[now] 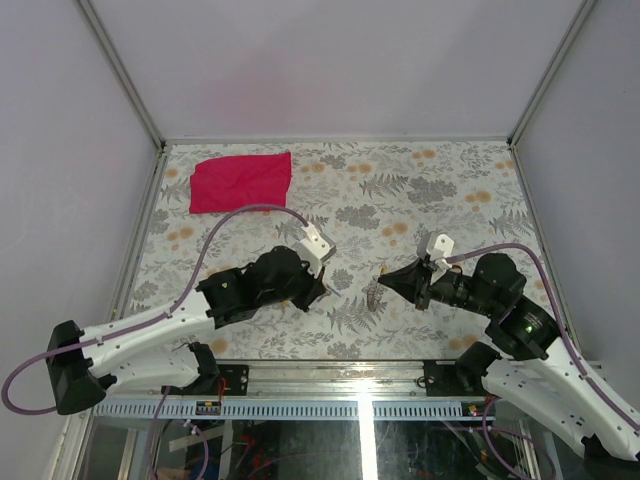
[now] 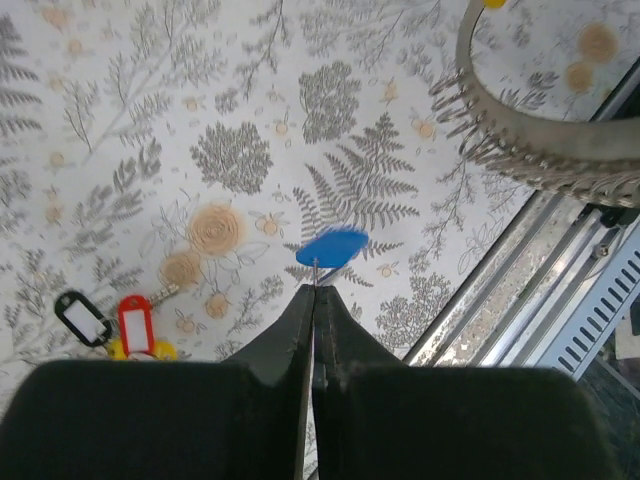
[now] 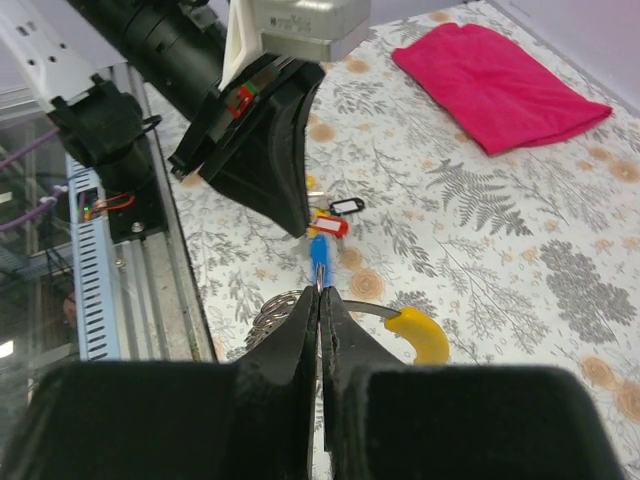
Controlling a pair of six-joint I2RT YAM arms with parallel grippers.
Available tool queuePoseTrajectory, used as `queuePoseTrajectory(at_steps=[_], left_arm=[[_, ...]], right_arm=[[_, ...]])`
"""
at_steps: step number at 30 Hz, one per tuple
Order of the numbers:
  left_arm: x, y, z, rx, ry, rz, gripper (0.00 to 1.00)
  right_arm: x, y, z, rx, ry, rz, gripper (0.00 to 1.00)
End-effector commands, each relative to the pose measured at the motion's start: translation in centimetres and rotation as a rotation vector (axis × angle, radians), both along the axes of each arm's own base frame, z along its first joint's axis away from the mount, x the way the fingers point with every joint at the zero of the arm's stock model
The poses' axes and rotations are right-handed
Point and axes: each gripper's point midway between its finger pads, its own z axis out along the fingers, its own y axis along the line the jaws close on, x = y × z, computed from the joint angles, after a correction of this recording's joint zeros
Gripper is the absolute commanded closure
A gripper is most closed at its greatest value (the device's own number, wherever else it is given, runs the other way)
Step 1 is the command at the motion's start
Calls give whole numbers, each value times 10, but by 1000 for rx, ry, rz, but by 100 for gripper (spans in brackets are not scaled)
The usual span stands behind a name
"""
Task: Put the keys on the keyring
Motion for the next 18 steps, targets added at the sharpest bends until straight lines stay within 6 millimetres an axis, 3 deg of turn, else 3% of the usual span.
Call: queuePoseTrajectory(at_steps=[1,6,11,18], left_arm=[[4,-11,47,-72,-144,-94,100],[3,-16,95,-180,-194,-103,100],[-10,-21,135,-278,-250,-191,100],[-16,-9,180,-395,-394,-208,100]], right_arm=[[-21,11,33,55,-36,141,100],[-36,23,37,70,-17,269,100],[-37,30,47,102,-52,314,100],[-40,41,61,126,-32,385,100]])
